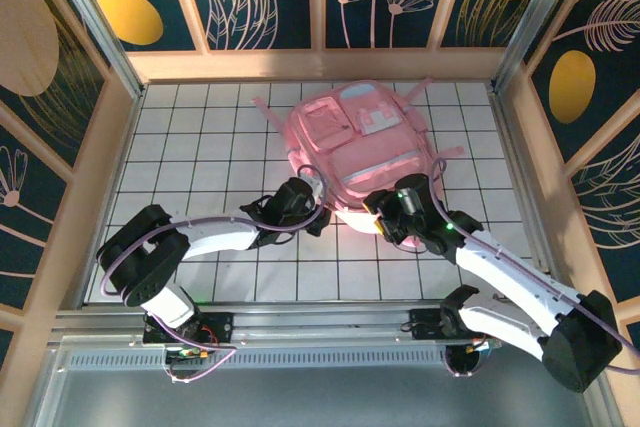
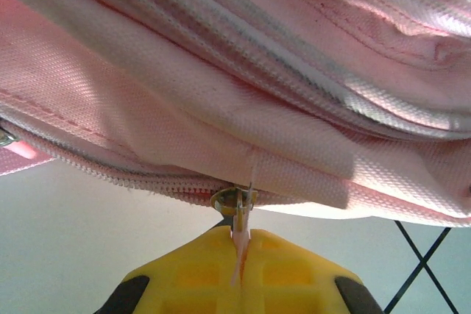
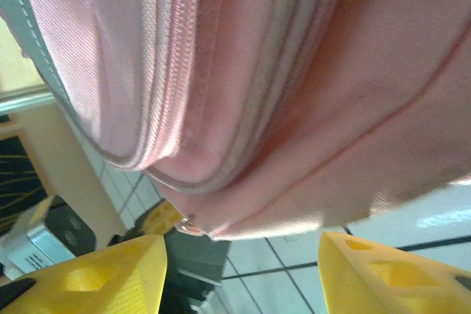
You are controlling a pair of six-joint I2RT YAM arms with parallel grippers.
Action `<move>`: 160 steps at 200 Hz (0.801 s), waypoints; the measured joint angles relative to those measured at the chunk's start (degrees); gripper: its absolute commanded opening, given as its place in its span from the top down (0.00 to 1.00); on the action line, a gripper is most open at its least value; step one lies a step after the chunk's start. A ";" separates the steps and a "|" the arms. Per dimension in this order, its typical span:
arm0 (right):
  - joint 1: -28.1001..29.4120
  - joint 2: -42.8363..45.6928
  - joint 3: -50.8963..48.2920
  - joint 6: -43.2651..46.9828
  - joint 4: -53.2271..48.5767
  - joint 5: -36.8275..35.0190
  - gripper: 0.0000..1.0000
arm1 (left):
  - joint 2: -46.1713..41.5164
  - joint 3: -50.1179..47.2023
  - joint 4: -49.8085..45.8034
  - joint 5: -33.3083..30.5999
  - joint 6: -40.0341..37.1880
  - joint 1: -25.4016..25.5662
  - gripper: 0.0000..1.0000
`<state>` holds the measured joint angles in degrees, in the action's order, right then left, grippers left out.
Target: Pack the student bag
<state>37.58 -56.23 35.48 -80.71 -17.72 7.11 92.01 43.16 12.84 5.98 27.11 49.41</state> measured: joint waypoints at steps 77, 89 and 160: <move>0.09 -6.91 -1.66 -5.99 8.15 -3.39 0.90 | -0.87 0.42 -0.94 -0.85 0.20 0.92 1.00; -0.28 -7.15 -2.05 -6.58 8.74 -3.48 0.99 | -1.55 0.04 -1.11 -1.09 0.20 0.92 1.00; -1.11 -5.60 -2.64 -6.71 9.35 -2.80 1.00 | -4.11 -2.60 -0.61 -1.36 1.73 -0.44 1.00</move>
<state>36.47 -61.82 32.84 -87.42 -8.36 4.32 87.90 40.56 12.23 4.62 28.84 48.97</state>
